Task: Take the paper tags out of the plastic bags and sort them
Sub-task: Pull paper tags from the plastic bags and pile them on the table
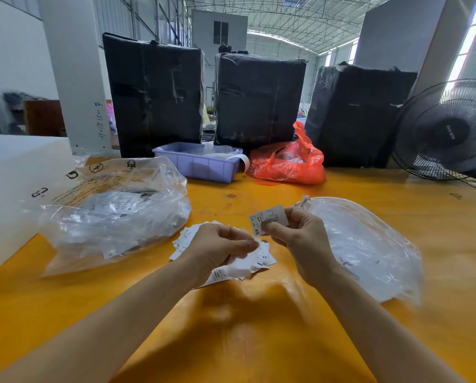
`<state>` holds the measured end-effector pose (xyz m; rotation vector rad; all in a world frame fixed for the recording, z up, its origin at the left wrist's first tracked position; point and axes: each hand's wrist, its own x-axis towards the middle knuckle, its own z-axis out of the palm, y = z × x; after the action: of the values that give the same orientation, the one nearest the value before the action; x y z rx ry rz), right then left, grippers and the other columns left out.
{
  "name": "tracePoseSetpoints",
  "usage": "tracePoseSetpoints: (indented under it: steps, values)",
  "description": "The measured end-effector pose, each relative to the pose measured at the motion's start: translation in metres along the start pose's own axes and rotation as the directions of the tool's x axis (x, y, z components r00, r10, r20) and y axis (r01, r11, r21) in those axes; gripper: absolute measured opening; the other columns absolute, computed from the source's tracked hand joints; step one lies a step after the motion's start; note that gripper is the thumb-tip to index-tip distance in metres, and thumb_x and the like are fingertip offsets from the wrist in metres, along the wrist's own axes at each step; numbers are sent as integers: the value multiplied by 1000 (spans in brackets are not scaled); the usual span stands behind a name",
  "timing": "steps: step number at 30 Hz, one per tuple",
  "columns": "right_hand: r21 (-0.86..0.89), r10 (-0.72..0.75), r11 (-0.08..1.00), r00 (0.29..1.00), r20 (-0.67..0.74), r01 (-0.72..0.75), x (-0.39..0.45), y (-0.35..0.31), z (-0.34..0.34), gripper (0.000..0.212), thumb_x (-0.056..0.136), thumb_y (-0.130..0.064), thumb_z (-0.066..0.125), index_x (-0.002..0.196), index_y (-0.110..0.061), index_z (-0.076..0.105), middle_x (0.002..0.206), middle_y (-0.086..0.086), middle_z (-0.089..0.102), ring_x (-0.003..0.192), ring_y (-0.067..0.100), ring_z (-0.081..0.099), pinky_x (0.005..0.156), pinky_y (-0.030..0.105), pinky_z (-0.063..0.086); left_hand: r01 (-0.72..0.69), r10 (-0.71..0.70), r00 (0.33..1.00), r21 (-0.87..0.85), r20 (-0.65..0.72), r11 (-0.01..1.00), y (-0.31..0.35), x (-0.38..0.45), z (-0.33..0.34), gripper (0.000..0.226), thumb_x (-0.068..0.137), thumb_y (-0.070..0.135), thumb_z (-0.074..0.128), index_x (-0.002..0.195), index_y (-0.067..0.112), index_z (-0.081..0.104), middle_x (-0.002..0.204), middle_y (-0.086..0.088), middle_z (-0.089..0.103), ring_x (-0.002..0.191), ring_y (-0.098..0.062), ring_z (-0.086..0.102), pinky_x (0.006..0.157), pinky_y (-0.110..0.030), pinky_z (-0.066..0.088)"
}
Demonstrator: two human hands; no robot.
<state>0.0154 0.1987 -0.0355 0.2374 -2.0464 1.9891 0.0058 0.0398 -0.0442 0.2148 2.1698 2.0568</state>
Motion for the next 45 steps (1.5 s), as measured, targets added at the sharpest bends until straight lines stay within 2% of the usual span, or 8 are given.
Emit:
tracePoseSetpoints:
  steps: [5, 10, 17, 19, 23, 36, 39, 45]
  values:
    - [-27, 5, 1000, 1000, 12, -5, 0, 2, 0, 16, 77, 2, 70, 81, -14, 65, 81, 10, 70, 75, 21, 65, 67, 27, 48, 0, 0, 1000, 10, -10, 1000, 0, 0, -1, 10, 68, 9, 80, 71, 10, 71, 53, 3, 64, 48, -3, 57, 51, -19, 41]
    - [19, 12, 1000, 999, -40, -11, 2, 2, -1, 14, 78, 0, 70, 84, -11, 65, 80, 7, 69, 68, 13, 65, 57, 16, 47, -1, 1, 1000, 26, 6, 1000, 1, -1, 0, 9, 68, 9, 81, 70, 12, 72, 56, 2, 65, 51, -4, 58, 54, -20, 41]
    - [10, 25, 1000, 999, 35, -25, -1, 1, 1, 16, 77, 2, 70, 83, -12, 65, 76, 6, 69, 66, 14, 65, 59, 18, 48, 19, -19, 1000, -43, 0, 999, 1, -1, 0, 9, 68, 5, 80, 70, 10, 73, 64, -5, 67, 52, -6, 58, 53, -20, 40]
    - [5, 13, 1000, 1000, 9, -13, -1, 1, 1, 15, 78, 2, 70, 85, -11, 65, 79, 7, 69, 69, 15, 65, 61, 20, 49, 33, -33, 999, -67, 4, 997, 2, -2, -1, 9, 68, 4, 79, 70, 10, 73, 65, -5, 68, 54, -8, 58, 55, -21, 42]
    - [72, 26, 997, 999, -33, -24, 1, -1, -2, 15, 78, 3, 69, 89, -5, 64, 82, 8, 68, 64, 10, 65, 55, 15, 48, 57, -56, 998, -102, 14, 993, 2, -2, 0, 13, 65, 3, 80, 74, 8, 72, 63, -4, 67, 53, -9, 58, 57, -22, 43]
    - [-78, -8, 997, 1000, 2, 8, -2, 3, 2, 16, 78, 2, 70, 81, -13, 64, 81, 8, 68, 75, 19, 65, 71, 32, 54, 77, -74, 997, -142, 24, 987, 3, -2, 0, 17, 67, -4, 77, 80, 5, 69, 69, -6, 65, 53, -10, 56, 51, -19, 43]
    - [-57, -16, 998, 1000, -16, 15, -1, 3, 2, 16, 79, 2, 69, 82, -13, 64, 81, 8, 69, 73, 18, 66, 65, 25, 52, 64, -64, 998, -123, 5, 990, 4, -3, 0, 19, 68, -1, 77, 82, 9, 70, 81, -8, 69, 59, -10, 56, 60, -22, 40]
    - [-86, -36, 996, 998, -50, 32, 0, 5, 1, 15, 79, 1, 69, 84, -12, 64, 83, 8, 69, 73, 16, 67, 60, 19, 50, 39, -42, 999, -106, -26, 994, 2, -2, -1, 20, 72, -2, 75, 86, 12, 70, 92, -9, 72, 65, -10, 57, 66, -27, 39]
